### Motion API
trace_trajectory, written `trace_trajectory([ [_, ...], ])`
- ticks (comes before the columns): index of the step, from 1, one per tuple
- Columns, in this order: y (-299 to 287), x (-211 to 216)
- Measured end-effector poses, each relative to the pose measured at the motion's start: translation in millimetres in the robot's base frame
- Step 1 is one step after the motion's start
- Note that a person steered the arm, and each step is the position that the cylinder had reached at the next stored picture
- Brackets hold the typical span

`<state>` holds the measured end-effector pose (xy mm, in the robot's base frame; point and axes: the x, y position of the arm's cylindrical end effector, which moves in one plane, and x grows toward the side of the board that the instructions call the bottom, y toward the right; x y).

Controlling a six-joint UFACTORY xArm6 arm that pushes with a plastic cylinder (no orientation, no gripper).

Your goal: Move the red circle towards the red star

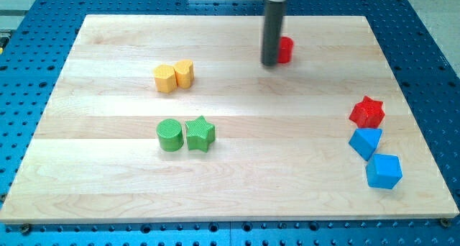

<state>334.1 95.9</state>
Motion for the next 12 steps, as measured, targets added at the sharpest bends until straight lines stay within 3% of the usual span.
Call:
trace_trajectory([
  [4,-11,6],
  [6,-41,-28],
  [8,51,-33],
  [10,97,26],
  [12,97,-40],
])
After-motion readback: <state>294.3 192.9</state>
